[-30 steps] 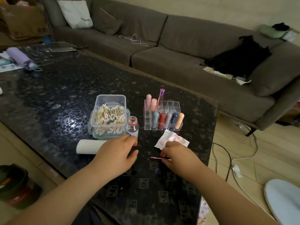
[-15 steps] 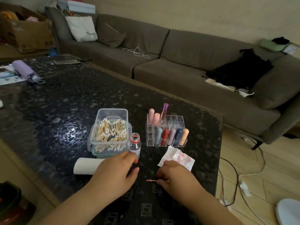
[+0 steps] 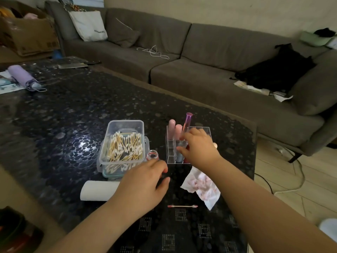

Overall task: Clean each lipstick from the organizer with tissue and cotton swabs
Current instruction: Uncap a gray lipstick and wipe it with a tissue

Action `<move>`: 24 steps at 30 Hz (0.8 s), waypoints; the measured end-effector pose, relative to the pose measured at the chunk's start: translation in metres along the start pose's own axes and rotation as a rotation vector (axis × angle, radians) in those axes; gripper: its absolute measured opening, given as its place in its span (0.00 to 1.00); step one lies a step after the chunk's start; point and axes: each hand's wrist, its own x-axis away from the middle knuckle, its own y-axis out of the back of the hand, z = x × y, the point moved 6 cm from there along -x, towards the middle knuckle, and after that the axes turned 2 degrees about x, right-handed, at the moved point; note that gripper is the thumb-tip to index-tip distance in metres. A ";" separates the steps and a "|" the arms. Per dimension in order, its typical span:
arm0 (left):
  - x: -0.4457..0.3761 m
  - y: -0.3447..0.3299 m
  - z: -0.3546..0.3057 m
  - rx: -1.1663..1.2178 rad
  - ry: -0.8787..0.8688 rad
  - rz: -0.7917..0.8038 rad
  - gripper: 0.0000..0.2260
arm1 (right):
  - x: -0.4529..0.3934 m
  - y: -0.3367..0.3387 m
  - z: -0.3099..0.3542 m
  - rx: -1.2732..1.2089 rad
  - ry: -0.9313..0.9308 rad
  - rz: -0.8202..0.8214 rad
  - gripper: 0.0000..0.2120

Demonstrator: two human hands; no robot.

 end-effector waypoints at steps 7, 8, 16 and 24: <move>-0.001 0.000 0.003 0.034 0.040 0.000 0.08 | 0.006 0.023 0.003 -0.034 0.030 -0.068 0.14; -0.001 0.001 0.003 0.039 0.045 -0.003 0.08 | 0.013 0.032 0.004 -0.076 0.028 -0.100 0.14; 0.011 -0.018 -0.005 0.412 0.280 0.067 0.17 | 0.094 0.040 -0.001 -0.564 -0.123 -0.040 0.06; 0.031 -0.045 -0.003 0.578 0.346 0.177 0.04 | 0.125 -0.008 -0.014 -0.897 -0.278 0.152 0.05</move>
